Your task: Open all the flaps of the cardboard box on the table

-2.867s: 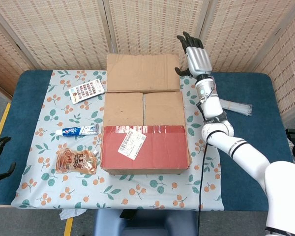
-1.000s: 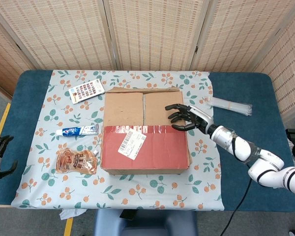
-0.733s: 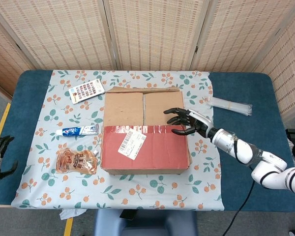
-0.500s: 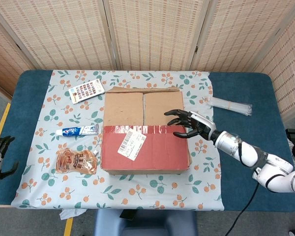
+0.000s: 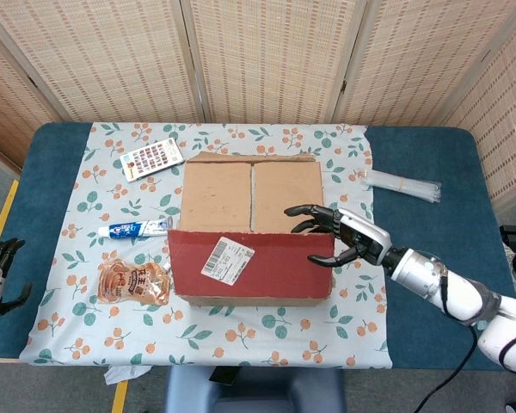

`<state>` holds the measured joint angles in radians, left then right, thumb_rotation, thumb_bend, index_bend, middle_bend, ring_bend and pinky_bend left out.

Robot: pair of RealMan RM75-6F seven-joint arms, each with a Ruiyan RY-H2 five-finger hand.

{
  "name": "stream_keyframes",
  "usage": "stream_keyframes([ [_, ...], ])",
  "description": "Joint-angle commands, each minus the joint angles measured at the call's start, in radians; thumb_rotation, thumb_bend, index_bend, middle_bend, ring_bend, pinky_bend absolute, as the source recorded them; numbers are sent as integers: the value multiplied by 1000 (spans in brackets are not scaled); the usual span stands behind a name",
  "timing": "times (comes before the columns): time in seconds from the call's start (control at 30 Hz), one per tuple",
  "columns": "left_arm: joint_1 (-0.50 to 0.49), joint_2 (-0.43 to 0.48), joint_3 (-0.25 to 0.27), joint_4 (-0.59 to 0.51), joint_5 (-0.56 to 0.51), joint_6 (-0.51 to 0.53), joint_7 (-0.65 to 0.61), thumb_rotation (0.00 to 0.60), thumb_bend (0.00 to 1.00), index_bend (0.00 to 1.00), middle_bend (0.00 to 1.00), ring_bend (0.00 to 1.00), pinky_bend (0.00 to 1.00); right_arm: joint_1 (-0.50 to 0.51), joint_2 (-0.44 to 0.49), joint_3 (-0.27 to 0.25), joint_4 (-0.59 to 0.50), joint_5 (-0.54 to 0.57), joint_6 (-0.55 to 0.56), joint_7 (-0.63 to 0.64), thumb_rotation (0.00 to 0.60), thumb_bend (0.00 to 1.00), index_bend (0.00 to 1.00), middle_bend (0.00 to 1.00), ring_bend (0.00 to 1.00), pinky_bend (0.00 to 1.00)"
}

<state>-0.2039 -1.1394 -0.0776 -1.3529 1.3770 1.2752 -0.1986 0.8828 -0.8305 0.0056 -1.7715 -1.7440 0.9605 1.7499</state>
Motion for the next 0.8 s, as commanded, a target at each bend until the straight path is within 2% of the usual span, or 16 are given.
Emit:
stream_keyframes([
  [0.03,-1,2,2,-1,5,-2,-2,600,474,109,89,46,0,-59,122,-13,-161,-34,86,-134,600,337,183,130,230,309],
  [0.2,-1,2,-1,-7,0,-1,7,600,474,109,89,46,0,-121,212,-49,-303,-86,125,-263,600,337,172,128,228,309],
  [0.3,-1,1,-1,-14,5,7,20,600,474,109,89,46,0,-165,236,-91,-360,-153,138,-333,600,337,158,122,222,309],
  [0.53,5,5,-3,-26,2,18,28,600,474,107,89,48,0,-227,245,-180,-396,-261,93,-476,600,337,100,79,186,332],
  [0.7,5,4,-1,-31,4,19,38,600,474,106,89,49,0,-254,247,-182,-391,-270,144,-529,600,337,92,67,178,332],
  [0.8,4,4,-1,-32,1,14,40,600,474,106,89,49,0,-256,234,-140,-386,-205,152,-619,600,337,93,75,177,312],
])
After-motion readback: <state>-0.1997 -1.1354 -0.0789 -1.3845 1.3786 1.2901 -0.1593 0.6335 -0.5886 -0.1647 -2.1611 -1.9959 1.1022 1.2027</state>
